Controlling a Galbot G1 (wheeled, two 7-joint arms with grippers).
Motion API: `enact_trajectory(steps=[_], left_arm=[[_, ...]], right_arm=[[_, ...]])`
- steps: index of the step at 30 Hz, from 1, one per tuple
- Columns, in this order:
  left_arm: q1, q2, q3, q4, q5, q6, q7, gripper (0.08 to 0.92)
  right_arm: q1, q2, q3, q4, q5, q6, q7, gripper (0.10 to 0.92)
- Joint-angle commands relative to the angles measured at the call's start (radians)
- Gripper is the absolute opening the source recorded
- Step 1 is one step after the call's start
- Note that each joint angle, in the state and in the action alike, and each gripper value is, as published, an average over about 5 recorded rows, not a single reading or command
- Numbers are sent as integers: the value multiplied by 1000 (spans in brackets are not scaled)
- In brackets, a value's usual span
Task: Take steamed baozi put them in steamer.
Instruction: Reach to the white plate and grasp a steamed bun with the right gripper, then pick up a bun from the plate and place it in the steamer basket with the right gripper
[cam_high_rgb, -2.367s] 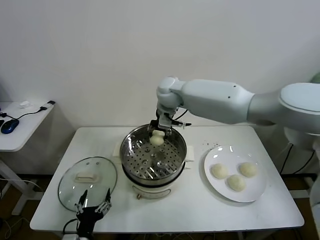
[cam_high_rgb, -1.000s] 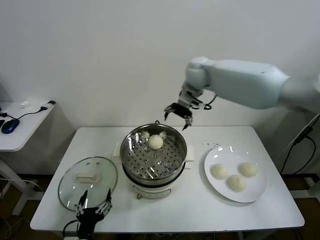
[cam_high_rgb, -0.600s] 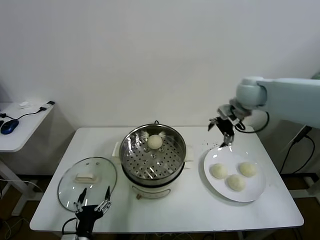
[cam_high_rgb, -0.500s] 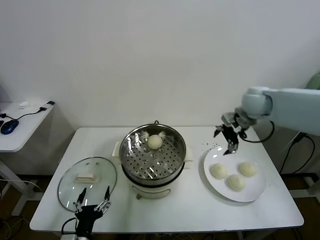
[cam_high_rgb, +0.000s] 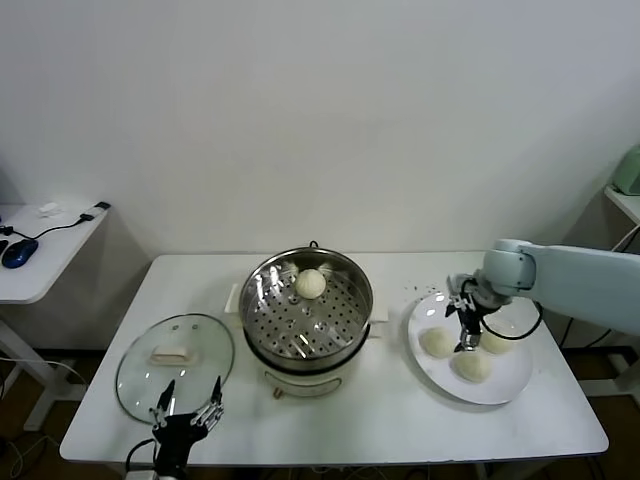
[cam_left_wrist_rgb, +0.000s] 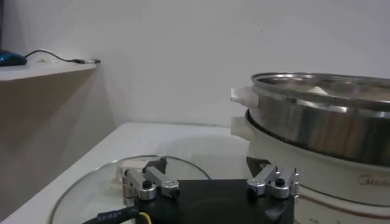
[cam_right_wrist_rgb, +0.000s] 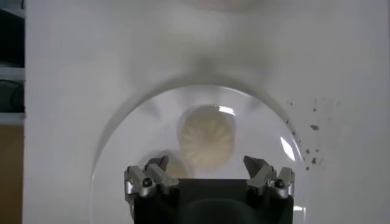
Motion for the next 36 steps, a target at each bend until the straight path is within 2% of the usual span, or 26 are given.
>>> enact_trajectory(steps=[1, 11, 18, 22, 26, 29, 36], left_arm=[[0, -2, 0, 2, 1, 1, 0, 823], [0, -1, -2, 5, -1, 2, 1, 823], [3, 0, -2, 3, 0, 3, 1, 823], [3, 1, -3, 0, 3, 3, 0, 823], [4, 4, -3, -6, 4, 3, 0, 823], [3, 6, -2, -11, 5, 3, 0, 823], [-4, 10, 6, -19, 8, 4, 1, 823]], right_arm=[[-160, 58, 129, -130, -20, -30, 13, 823], [-168, 87, 130, -147, -21, -26, -2, 804], [-124, 64, 122, -111, -21, -23, -20, 645], [1, 45, 71, -66, 8, -11, -45, 592], [260, 60, -80, -18, 102, 12, -80, 586], [454, 104, -182, 22, 225, 13, -99, 585], [683, 254, -165, 153, 508, -100, -56, 585]])
